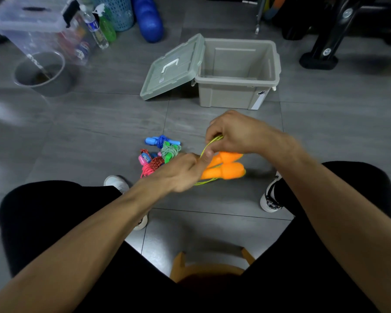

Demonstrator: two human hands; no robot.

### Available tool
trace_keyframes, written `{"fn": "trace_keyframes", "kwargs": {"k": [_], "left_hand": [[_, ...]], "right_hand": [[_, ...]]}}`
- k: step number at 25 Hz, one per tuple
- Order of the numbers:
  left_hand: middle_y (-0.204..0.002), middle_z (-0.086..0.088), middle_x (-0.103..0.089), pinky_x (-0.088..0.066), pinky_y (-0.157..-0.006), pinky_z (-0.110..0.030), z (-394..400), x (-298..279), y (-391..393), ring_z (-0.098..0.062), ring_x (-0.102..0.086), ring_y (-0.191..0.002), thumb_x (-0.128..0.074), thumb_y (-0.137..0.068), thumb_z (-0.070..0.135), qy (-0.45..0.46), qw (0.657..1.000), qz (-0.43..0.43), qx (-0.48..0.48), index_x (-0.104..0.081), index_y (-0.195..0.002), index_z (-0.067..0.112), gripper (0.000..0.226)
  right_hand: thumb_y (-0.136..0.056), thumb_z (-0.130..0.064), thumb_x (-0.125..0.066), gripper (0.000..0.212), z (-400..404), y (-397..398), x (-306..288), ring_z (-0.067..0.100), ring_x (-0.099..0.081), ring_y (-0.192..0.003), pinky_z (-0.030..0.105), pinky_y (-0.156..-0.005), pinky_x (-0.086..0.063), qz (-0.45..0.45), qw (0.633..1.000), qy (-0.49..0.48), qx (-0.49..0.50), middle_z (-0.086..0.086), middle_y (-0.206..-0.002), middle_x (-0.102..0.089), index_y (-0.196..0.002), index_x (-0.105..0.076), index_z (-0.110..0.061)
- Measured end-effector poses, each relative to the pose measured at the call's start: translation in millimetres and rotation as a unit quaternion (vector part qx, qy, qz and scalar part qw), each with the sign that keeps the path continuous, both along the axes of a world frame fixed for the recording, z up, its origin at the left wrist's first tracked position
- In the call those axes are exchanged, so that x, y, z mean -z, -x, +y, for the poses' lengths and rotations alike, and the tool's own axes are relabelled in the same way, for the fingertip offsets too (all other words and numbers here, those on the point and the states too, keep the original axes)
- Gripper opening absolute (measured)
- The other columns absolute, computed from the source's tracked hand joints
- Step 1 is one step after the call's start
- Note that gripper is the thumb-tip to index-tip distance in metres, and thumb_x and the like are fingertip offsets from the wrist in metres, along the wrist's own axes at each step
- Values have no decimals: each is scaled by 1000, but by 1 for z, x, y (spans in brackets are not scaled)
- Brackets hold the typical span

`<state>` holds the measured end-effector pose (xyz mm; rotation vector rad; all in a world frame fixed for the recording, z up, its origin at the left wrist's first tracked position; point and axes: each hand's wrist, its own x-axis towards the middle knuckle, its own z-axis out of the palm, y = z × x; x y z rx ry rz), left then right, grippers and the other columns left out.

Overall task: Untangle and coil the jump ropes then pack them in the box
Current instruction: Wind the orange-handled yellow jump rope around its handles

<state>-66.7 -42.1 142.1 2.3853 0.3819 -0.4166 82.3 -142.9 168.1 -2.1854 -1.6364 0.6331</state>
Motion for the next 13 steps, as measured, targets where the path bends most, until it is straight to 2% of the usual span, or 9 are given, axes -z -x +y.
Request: {"fn": "trace_keyframes", "kwargs": {"k": [2,5,6,8,9,11,13], "left_hand": [[-55,-11,-41,-31,-51,-36,8,4,4,-24,-43,-53,-11,-90,70,-21,996,-45,79,-40,-59,9,74],[-57,-12,-48,-36,-52,-33,23,7,9,-20,-48,-52,-27,-89,65,5,984,-139,107,-50,-68,7,66],[-58,-14,-52,-36,-51,-30,25,4,10,-18,-49,-52,-31,-89,63,36,983,-163,80,-52,-71,6,63],[-65,-24,-56,-35,-42,-19,27,-4,10,-17,-55,-51,-38,-94,54,133,974,-180,-35,-55,-74,7,54],[-63,-26,-53,-34,-41,-14,27,-9,10,-15,-57,-48,-41,-98,47,179,961,-185,-103,-54,-72,10,48],[-57,-16,-48,-35,-40,-11,30,-12,9,-5,-51,-40,-44,-100,36,198,928,-207,-239,-50,-72,9,40],[-59,-6,-53,-38,-42,-16,39,-7,5,-6,-51,-43,-49,-96,44,163,899,-223,-339,-51,-86,9,36]], "right_hand": [[-72,-40,-77,27,4,-10,0,16,-58,-66,31,-64,-47,61,998,28,0,7,-74,-69,-78,-73,-13],[-76,-25,-77,12,-8,-36,10,9,-54,-66,25,-63,-43,172,983,15,65,12,-76,-71,-78,-75,-13],[-78,-20,-76,3,-13,-39,15,5,-54,-66,23,-64,-44,209,974,2,88,8,-74,-72,-77,-74,-17],[-80,-17,-68,15,-18,-37,28,-2,-50,-55,15,-56,-42,249,959,-32,129,-9,-59,-65,-72,-71,-30],[-83,-16,-65,23,-19,-32,35,-2,-46,-48,13,-50,-38,262,954,-46,141,-11,-51,-59,-68,-69,-33],[-91,-13,-61,27,-16,-19,47,0,-41,-43,12,-47,-34,293,943,-51,150,-8,-49,-54,-71,-71,-28],[-94,-14,-57,19,-12,-4,53,1,-43,-45,12,-49,-35,289,947,-39,137,-3,-55,-56,-81,-71,-15]]}}
